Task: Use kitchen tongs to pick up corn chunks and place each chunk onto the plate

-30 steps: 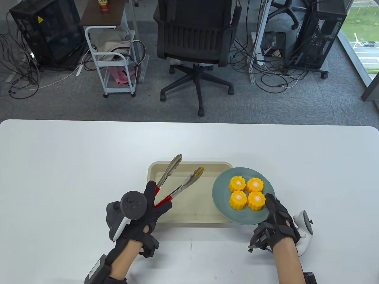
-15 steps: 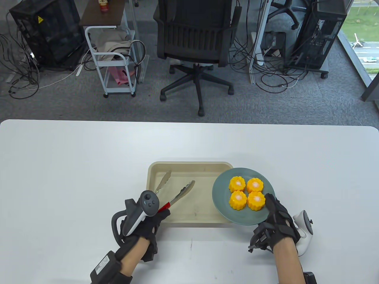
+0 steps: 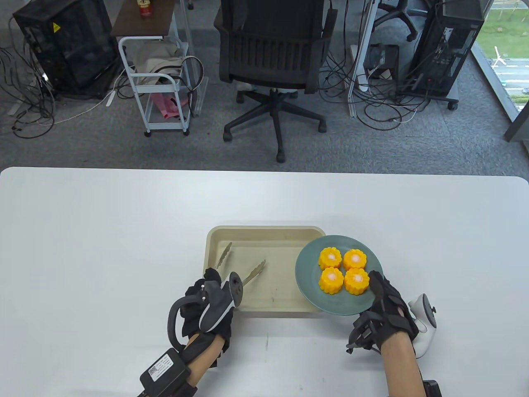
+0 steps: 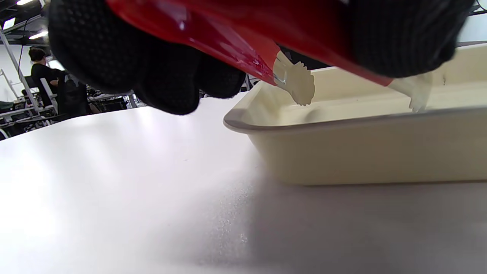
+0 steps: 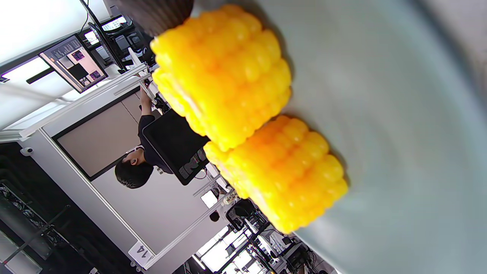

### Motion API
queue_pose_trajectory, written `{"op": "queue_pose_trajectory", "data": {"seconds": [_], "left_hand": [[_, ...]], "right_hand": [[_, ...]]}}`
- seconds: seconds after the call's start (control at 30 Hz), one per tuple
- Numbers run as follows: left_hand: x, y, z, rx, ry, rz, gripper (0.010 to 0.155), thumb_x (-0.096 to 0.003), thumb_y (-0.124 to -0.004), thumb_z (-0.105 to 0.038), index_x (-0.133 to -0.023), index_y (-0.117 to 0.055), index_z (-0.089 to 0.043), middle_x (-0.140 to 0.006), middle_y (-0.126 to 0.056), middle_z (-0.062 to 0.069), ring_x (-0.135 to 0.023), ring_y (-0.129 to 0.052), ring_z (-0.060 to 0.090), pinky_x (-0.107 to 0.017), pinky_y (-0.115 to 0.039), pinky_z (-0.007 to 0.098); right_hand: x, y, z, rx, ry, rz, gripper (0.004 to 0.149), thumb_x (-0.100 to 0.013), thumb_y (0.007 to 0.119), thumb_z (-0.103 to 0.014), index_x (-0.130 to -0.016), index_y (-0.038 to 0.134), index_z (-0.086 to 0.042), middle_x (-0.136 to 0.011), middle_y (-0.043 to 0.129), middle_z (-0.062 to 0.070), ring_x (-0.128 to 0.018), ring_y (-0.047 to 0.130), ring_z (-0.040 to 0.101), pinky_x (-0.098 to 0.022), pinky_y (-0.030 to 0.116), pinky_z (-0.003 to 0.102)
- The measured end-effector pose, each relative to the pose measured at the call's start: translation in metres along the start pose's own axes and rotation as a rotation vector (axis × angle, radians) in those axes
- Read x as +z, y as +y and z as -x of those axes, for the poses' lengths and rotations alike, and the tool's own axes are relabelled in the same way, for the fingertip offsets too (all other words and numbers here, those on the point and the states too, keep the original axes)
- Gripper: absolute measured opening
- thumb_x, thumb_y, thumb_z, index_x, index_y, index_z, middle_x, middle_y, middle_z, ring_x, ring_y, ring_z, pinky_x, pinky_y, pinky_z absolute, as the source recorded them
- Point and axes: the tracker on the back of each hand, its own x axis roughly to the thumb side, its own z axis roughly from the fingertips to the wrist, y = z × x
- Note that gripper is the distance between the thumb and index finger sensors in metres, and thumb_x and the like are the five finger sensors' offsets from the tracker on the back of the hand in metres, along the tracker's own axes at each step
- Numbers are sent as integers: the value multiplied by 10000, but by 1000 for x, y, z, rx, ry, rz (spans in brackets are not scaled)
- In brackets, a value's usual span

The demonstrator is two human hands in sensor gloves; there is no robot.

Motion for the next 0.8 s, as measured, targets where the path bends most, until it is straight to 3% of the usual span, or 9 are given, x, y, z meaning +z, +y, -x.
{"op": "queue_pose_trajectory", "data": {"seconds": [0.2, 0.37, 0.5, 0.57, 0.7, 0.8], "left_hand": [[0, -3, 0, -6, 0, 0, 848, -425, -687, -691, -1141, -445, -307, -987, -719, 103, -729, -899, 370, -522, -780, 553], [4, 5, 7, 87, -36, 5, 849, -420, -663, -708, -1143, -421, -337, -1065, -655, 92, -834, -840, 378, -589, -723, 595], [12, 25, 24, 287, -132, -79, 808, -430, -670, -680, -1136, -463, -344, -1140, -581, 88, -958, -745, 414, -638, -661, 640], [15, 34, 33, 372, -141, -171, 685, -473, -663, -604, -1109, -554, -372, -1135, -630, 46, -998, -743, 397, -661, -622, 672], [14, 47, 54, 639, -266, -279, 614, -497, -650, -541, -1084, -611, -364, -1138, -645, 25, -1060, -706, 384, -688, -565, 720], [12, 46, 60, 780, -426, -266, 658, -481, -670, -562, -1104, -552, -385, -1213, -499, -4, -1179, -466, 369, -731, -357, 777]], "right_hand": [[0, 0, 0, 1, 0, 1, 534, -528, 620, -384, -1022, 547, -194, -961, 823, 180, -784, 967, 367, -499, 936, 431], [0, 0, 0, -1, -1, 0, 534, -528, 620, -385, -1022, 549, -195, -962, 822, 179, -785, 964, 369, -499, 935, 431], [0, 0, 0, 0, 0, 0, 534, -528, 621, -385, -1021, 551, -196, -960, 824, 180, -784, 964, 369, -499, 934, 433], [0, 0, -1, 1, 0, -1, 534, -528, 621, -386, -1022, 549, -199, -962, 823, 179, -787, 964, 368, -501, 934, 432], [0, -1, -1, 1, -2, -3, 532, -528, 620, -386, -1022, 553, -202, -963, 824, 178, -790, 958, 370, -501, 930, 436], [0, -1, -1, 1, -3, -2, 531, -528, 621, -387, -1022, 555, -205, -961, 827, 176, -788, 961, 370, -502, 929, 436]]}}
